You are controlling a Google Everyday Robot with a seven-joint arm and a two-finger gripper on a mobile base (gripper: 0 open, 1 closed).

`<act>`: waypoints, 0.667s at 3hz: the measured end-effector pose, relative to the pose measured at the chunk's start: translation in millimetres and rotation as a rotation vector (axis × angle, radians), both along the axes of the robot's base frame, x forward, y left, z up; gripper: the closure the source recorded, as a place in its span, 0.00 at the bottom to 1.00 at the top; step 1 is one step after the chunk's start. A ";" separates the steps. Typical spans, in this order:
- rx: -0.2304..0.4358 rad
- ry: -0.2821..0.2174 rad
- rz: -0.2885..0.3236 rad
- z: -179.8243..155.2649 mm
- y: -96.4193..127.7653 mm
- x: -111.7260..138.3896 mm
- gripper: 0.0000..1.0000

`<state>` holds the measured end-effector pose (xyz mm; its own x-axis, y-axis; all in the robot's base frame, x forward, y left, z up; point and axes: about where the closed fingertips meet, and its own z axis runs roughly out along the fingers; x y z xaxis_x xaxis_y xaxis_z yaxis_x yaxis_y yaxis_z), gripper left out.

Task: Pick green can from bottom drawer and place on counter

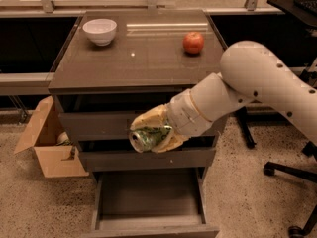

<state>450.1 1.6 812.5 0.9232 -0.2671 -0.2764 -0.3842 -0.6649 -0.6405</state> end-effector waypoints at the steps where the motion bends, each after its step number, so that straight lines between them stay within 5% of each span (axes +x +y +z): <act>1: 0.003 -0.007 -0.002 4.8 -0.4 2.1 1.00; 2: 0.005 -0.013 0.001 7.4 0.5 2.8 1.00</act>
Offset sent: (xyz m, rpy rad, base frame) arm 0.0061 -0.0001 0.0163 0.0132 -0.0350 0.0006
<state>452.9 2.1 819.9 0.9269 -0.2651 -0.2657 -0.3753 -0.6617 -0.6490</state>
